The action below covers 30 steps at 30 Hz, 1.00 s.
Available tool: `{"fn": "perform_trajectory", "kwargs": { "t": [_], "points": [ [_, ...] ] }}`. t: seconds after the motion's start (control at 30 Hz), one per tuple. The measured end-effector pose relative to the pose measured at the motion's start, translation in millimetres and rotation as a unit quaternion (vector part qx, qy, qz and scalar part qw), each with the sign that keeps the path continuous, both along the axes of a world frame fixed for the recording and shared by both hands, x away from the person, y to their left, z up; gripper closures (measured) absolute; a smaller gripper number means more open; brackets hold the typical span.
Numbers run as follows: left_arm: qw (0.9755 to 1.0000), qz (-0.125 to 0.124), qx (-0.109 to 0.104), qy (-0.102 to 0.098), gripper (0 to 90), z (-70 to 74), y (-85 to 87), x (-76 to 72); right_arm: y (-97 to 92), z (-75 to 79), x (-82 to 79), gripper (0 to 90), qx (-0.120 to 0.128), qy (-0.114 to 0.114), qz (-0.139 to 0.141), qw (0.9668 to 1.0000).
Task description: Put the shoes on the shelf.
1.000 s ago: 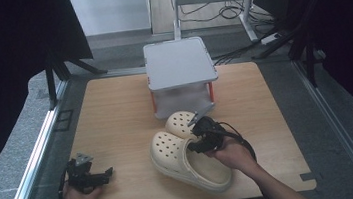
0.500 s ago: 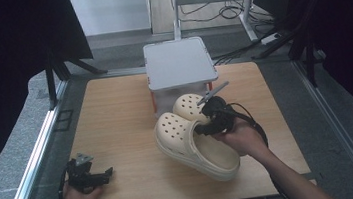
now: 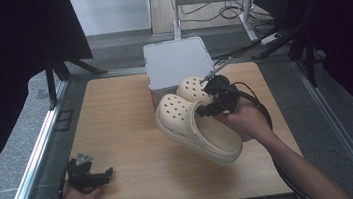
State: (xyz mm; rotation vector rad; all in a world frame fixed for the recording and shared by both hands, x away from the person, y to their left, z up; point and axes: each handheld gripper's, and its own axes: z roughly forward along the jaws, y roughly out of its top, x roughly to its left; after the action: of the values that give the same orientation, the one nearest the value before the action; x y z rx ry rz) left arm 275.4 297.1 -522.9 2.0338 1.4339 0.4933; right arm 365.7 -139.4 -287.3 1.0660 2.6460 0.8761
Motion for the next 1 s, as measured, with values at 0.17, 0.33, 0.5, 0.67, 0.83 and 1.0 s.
{"fn": "perform_trajectory", "kwargs": {
  "t": [0.17, 0.33, 0.5, 0.67, 0.83, 1.0],
  "points": [
    [1.0, 0.0, 0.0, 0.0, 0.0, 0.0, -0.1, 0.1, 2.9, 13.4, 12.9, 65.4, -0.002, -0.003, -0.017, 0.9998],
    [1.0, -0.001, 0.0, 0.001, 0.0, 0.1, 0.0, 0.1, 9.9, 22.1, 28.6, 65.4, -0.007, -0.009, -0.035, 0.9993],
    [1.0, 0.0, -0.001, 0.0, 0.0, 0.0, -0.1, 0.1, 19.5, 28.6, 44.2, 65.4, -0.008, -0.013, -0.057, 0.9983],
    [1.0, 0.0, -0.001, 0.0, 0.0, 0.0, -0.1, 0.1, 29.0, 33.9, 63.3, 65.3, -0.007, -0.012, -0.077, 0.9969],
    [1.0, -0.001, 0.001, -0.001, 0.0, -0.1, 0.1, 0.2, 37.0, 35.2, 84.5, 65.3, -0.005, -0.01, -0.104, 0.9945],
    [1.0, -0.005, 0.001, 0.002, 0.0, 0.4, 0.5, 0.1, 44.4, 33.9, 105.0, 65.3, -0.009, -0.012, -0.13, 0.9914]
  ]
}}
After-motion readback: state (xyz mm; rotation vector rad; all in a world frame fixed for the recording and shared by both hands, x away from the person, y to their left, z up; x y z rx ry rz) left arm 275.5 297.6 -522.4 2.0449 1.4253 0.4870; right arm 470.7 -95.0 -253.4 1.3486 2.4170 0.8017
